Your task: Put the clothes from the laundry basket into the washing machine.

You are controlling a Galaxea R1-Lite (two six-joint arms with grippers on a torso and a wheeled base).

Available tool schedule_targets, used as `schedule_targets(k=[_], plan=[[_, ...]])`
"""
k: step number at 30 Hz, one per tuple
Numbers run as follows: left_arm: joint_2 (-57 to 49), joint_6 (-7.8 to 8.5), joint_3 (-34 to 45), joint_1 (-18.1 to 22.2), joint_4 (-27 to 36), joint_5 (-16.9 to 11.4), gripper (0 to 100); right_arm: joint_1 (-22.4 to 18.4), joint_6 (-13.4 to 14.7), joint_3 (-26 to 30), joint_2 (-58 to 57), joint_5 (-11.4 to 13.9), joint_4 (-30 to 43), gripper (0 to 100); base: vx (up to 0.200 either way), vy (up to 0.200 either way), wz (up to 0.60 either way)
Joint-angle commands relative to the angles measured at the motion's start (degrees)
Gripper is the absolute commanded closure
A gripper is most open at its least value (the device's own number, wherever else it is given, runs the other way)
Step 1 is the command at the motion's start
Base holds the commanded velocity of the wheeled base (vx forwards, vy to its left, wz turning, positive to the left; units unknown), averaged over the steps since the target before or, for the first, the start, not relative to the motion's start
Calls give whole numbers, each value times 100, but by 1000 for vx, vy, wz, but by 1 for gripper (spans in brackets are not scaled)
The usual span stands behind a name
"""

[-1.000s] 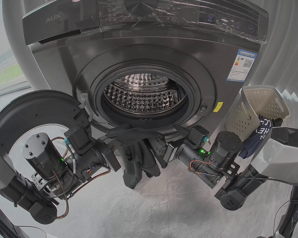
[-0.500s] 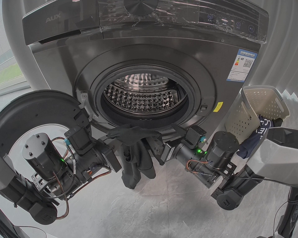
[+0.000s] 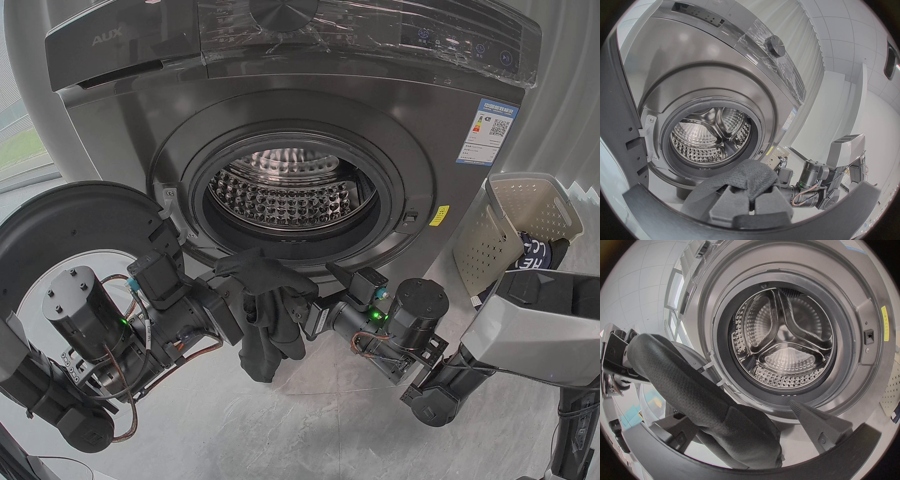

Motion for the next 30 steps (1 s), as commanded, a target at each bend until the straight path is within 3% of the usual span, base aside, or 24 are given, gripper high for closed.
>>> schedule_targets(k=[1, 14, 15, 30], plan=[[35, 8, 25, 3, -3, 0, 100, 22, 23, -30, -48, -4, -4, 100, 0, 0, 0], [386, -1, 192, 21, -3, -52, 100, 400, -3, 761, -1332, 66, -4, 100, 0, 0, 0], [378, -10, 236, 12, -3, -52, 0, 435, 6, 848, -1446, 66, -4, 100, 0, 0, 0], [896, -1, 570, 38, -12, -52, 0, 532, 32, 638, -1947, 31, 49, 100, 0, 0, 0]])
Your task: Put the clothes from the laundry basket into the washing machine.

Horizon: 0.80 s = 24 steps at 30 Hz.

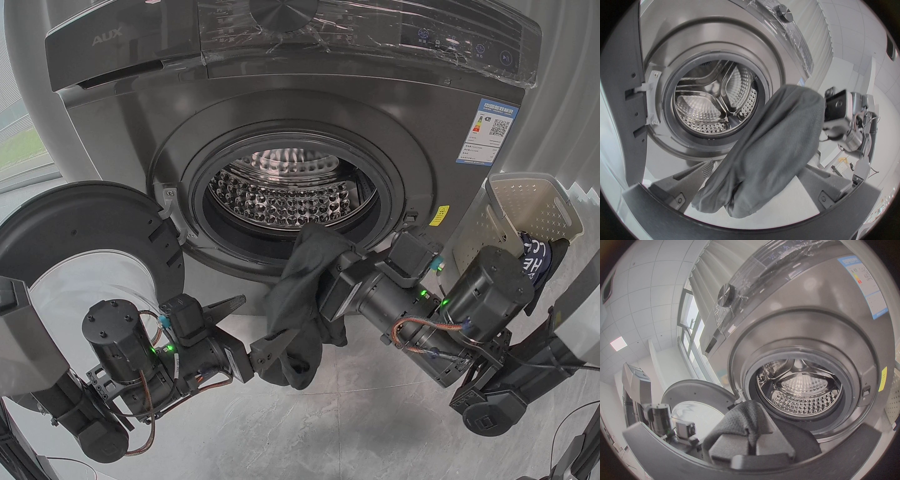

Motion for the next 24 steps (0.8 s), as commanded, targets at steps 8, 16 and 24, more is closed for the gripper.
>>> schedule_targets(k=[8, 16, 24], plan=[[324, 152, 184, -97, -1, -21, 0, -78, -44, -559, -130, -28, 91, 100, 0, 0, 0], [754, 187, 263, -440, -10, -30, 0, -104, -53, -919, 204, -37, 91, 100, 0, 0, 0], [1748, 187, -326, -431, -19, -48, 0, -104, -53, -998, 248, -37, 65, 100, 0, 0, 0]])
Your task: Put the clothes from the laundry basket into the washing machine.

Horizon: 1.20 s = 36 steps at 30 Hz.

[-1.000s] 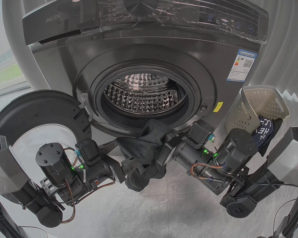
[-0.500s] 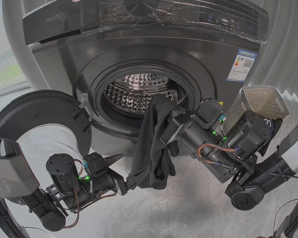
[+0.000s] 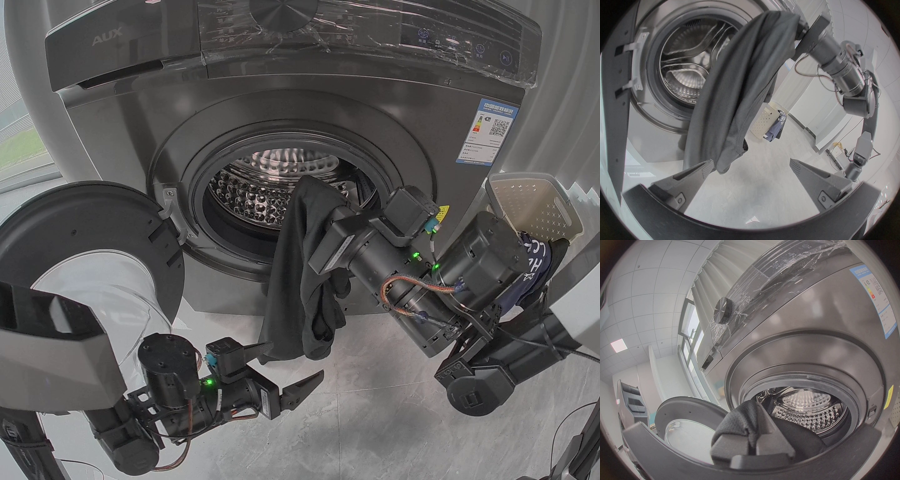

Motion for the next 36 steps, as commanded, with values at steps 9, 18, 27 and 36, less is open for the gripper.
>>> schedule_targets(k=[9, 18, 27, 36], plan=[[1536, 3, -1388, 143, -8, 18, 0, 53, 8, 19, 51, -1, -17, 100, 0, 0, 0], [2072, 12, -2346, 371, 1, 167, 0, 115, 17, 160, -63, -63, -17, 100, 0, 0, 0], [2415, 21, -2926, 389, 1, 405, 100, 123, 43, 160, -72, -72, -17, 100, 0, 0, 0], [2160, 12, -3199, 389, -8, 712, 100, 0, 61, 274, -72, -72, -52, 100, 0, 0, 0]])
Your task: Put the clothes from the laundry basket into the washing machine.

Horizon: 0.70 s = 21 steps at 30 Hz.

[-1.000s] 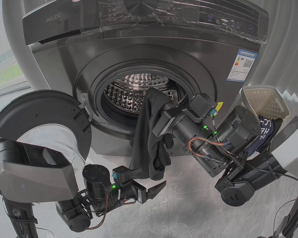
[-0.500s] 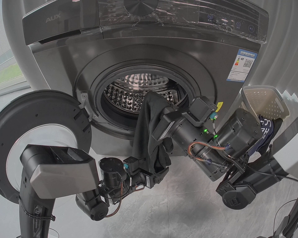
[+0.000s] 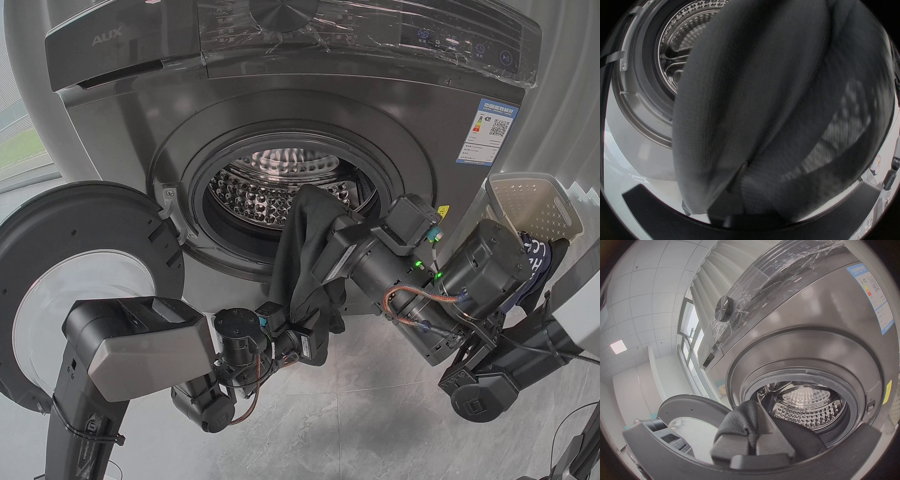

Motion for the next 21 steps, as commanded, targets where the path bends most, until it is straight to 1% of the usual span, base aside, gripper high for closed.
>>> schedule_targets(k=[1, 2, 3, 4, 9, 10, 11, 13, 15, 16, 19, 21], plan=[[-192, -1, 27, -11, -12, 75, 100, -72, 6, 53, -11, 0, -10, 100, 0, 0, 0], [-622, -10, 334, -46, -12, 110, 100, -142, 6, 124, -11, 0, -10, 100, 0, 0, 0], [-666, -10, 370, -46, -12, 101, 100, -142, 6, 132, -11, 0, -1, 100, 0, 0, 0], [-1150, -1, 765, -90, -4, 83, 100, -212, 6, 185, -11, 0, -10, 100, 0, 0, 0], [-2864, -1, 2488, -380, 5, 39, 100, -458, -3, 475, -117, 0, -45, 100, 0, 0, 0], [-3022, -1, 2646, -407, 5, 39, 100, -493, -3, 510, -152, 0, -45, 100, 0, 0, 0], [-3496, 25, 3182, -486, 5, 31, 100, -643, -3, 607, -266, 0, -45, 100, 0, 0, 0], [-4129, 51, 3665, -556, 14, -13, 100, -889, 15, 686, -433, 18, -45, 100, 0, 0, 0], [-4586, 34, 3868, -556, 23, -66, 100, -1065, 50, 809, -574, 62, -45, 100, 0, 0, 0], [-4744, 51, 3903, -521, 23, -128, 100, -1144, 103, 897, -635, 79, -45, 100, 0, 0, 0], [-5166, 51, 3850, -389, 146, -453, 100, -1293, 375, 1442, -872, 150, -45, 100, 0, 0, 0], [-5263, 60, 3727, -161, 348, -646, 100, -1311, 437, 1662, -952, 246, 26, 100, 0, 0, 0]])
